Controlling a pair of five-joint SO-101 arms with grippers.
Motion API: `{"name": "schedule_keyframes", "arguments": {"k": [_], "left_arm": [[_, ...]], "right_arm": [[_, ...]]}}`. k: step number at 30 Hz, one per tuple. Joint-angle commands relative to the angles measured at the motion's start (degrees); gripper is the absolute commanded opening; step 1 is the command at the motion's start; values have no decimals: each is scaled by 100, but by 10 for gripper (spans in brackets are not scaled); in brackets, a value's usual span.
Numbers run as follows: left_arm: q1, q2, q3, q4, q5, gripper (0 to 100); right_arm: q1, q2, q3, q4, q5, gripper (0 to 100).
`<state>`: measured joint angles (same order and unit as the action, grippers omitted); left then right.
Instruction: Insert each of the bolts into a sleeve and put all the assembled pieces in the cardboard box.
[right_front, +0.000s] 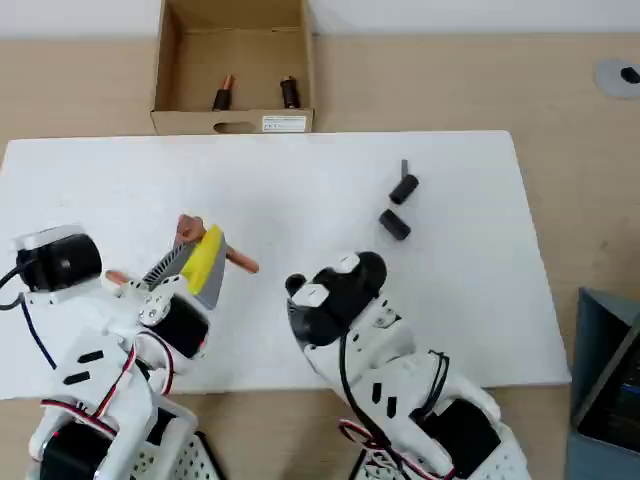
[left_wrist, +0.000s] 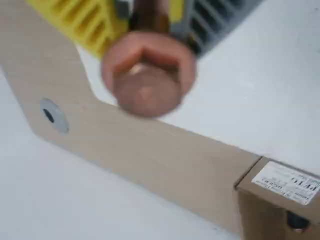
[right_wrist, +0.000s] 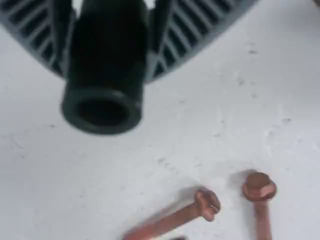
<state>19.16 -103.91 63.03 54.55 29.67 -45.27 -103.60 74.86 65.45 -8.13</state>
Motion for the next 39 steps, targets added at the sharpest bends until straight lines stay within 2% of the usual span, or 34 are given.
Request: {"name": "schedule_keyframes", "arguments": {"k": [1,6,16,27,31,39], "left_arm": [[308,-48,-378,-185,35,2],[738,-48,-343,-185,18,2],[800,-31,-176,-141,9,2],[809,-31,281,-176,9,2],[1196,-31,396,-149,-9,2],[1837,-31,545,44,-1196,2]], "right_arm": [[-224,-629,-13,-167,97,9],[-330,-629,40,-176,554,9],[-330,-629,13,-422,554,9],[-330,-629,4,-527,905,9],[-330,-629,4,-527,914,9],[-330,-629,4,-527,1064,9]]}}
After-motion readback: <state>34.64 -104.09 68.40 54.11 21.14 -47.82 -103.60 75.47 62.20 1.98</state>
